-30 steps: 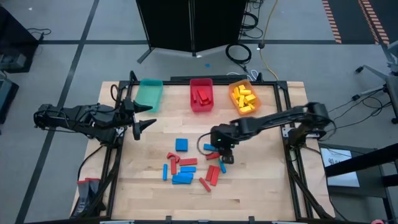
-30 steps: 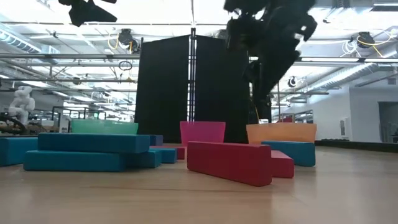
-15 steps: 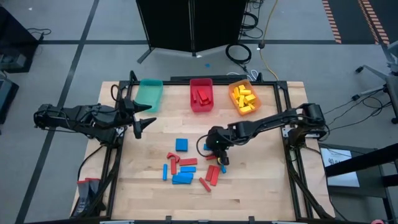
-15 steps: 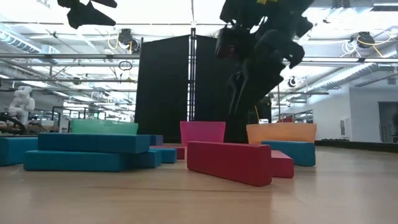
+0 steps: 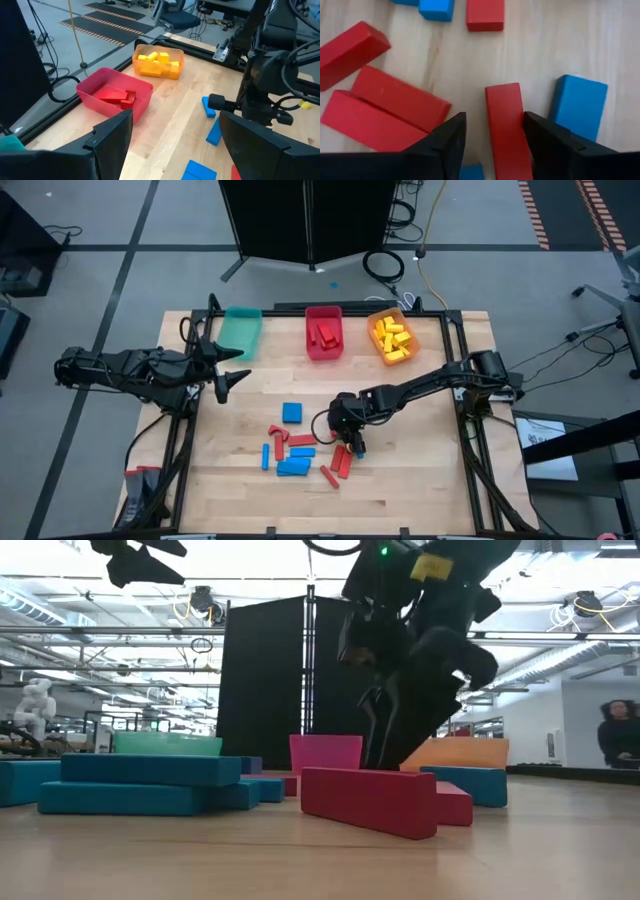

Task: Sort blocks
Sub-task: Put the red block into the red bin

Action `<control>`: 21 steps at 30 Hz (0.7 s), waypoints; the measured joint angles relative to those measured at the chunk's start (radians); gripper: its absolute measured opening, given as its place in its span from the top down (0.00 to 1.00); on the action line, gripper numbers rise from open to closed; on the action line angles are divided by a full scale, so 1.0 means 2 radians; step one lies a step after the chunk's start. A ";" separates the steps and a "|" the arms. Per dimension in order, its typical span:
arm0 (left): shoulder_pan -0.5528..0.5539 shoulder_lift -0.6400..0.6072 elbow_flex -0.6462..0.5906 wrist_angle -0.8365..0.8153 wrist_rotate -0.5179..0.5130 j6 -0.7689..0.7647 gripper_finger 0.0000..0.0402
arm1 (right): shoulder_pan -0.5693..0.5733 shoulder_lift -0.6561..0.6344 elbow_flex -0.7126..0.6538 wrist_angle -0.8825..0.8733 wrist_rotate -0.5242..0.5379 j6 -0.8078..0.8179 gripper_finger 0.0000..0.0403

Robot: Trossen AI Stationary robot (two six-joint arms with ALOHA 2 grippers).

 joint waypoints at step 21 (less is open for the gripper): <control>0.000 0.000 0.000 -0.011 0.002 0.000 0.25 | -0.001 0.026 0.002 -0.019 0.020 0.023 0.84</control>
